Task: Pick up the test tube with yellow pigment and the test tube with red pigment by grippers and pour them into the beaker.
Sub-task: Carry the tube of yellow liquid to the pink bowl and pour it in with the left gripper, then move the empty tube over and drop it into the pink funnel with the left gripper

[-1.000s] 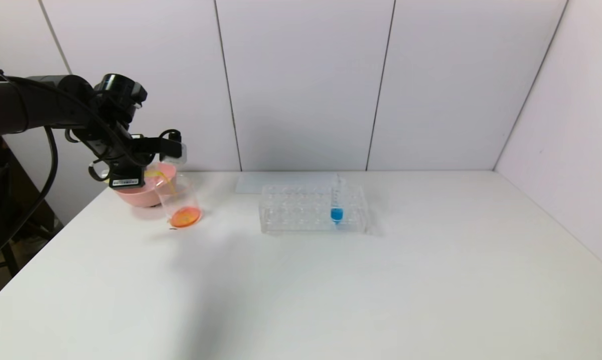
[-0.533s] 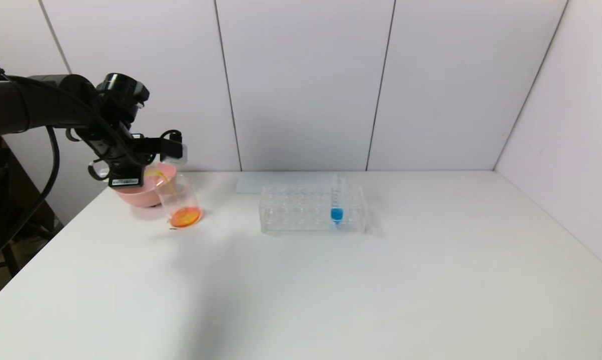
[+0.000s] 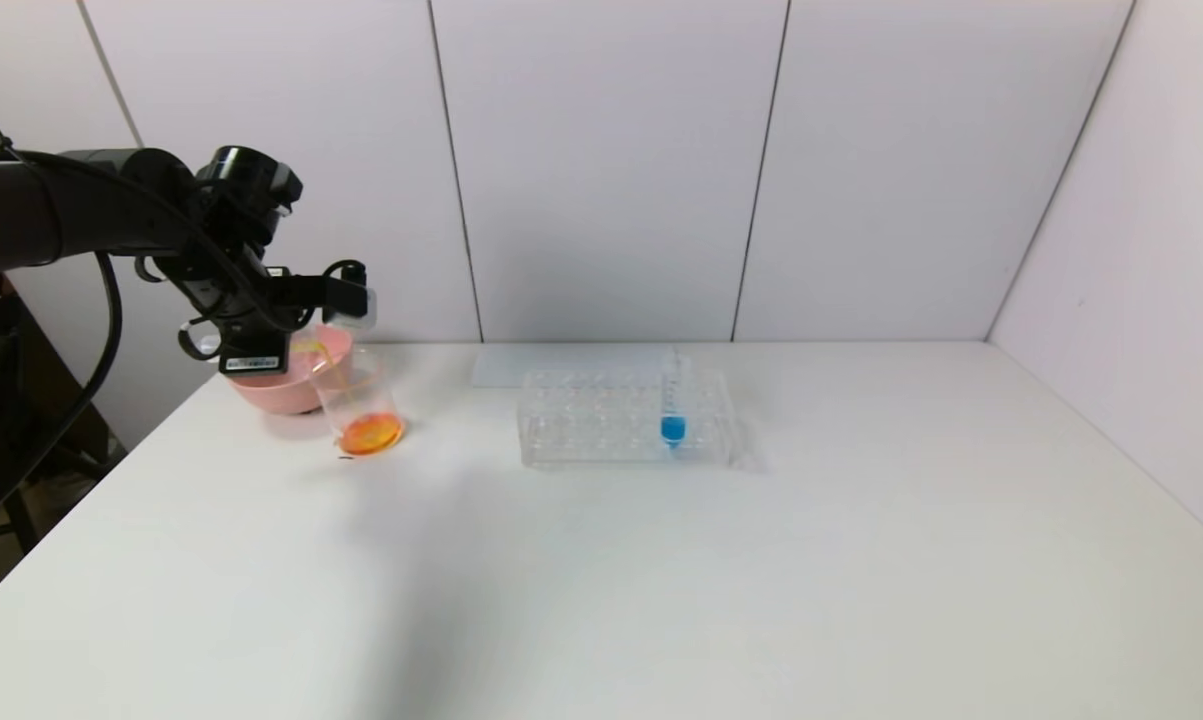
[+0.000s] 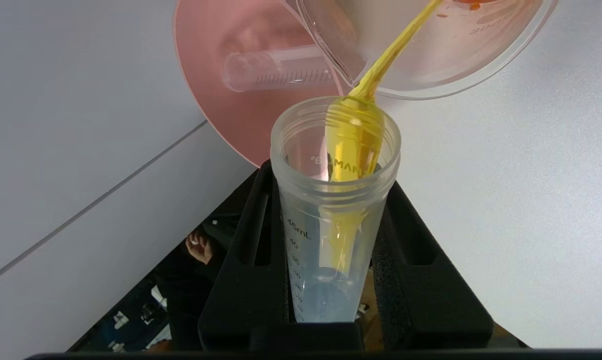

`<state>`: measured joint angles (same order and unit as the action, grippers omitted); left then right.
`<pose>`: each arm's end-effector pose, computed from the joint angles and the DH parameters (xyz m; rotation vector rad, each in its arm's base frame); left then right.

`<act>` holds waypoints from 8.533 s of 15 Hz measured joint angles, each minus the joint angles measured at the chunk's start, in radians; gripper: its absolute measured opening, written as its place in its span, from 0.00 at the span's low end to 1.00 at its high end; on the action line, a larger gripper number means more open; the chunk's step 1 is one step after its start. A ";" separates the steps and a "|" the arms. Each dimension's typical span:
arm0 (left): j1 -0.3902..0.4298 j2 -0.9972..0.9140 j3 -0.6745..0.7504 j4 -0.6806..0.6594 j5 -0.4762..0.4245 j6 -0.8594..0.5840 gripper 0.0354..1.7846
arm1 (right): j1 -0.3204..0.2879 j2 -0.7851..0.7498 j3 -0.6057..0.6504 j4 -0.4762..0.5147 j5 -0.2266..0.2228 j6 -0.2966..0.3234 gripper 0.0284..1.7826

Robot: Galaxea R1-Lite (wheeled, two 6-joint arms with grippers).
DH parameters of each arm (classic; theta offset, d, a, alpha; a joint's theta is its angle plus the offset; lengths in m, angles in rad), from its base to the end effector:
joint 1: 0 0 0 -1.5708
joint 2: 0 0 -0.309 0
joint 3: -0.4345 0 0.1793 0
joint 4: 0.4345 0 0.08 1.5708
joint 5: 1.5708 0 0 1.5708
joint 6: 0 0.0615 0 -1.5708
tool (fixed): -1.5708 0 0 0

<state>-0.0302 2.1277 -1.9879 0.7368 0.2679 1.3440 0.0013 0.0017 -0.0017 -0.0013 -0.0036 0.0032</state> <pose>0.4243 0.0035 0.2073 1.3758 0.8929 -0.4004 -0.0049 -0.0002 0.0762 0.0032 -0.0013 -0.0023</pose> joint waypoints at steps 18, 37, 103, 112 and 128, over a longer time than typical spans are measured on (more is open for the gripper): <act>-0.034 0.000 0.000 -0.012 0.079 0.000 0.26 | 0.000 0.000 0.000 0.000 0.000 0.000 0.95; -0.047 -0.023 0.007 0.002 0.110 -0.013 0.26 | 0.000 0.000 0.000 0.000 0.000 0.000 0.95; 0.191 0.129 0.401 -1.154 -0.258 -1.429 0.26 | 0.000 0.000 0.000 0.000 0.000 0.000 0.95; 0.190 0.170 0.395 -1.154 -0.255 -1.432 0.26 | 0.000 0.000 0.000 0.000 0.000 0.000 0.95; 0.196 0.164 0.397 -1.118 -0.228 -1.435 0.26 | 0.000 0.000 0.000 0.000 0.000 0.000 0.95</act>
<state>0.1660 2.2913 -1.5913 -0.3813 0.0402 -0.0909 0.0013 0.0017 -0.0017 -0.0013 -0.0038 0.0032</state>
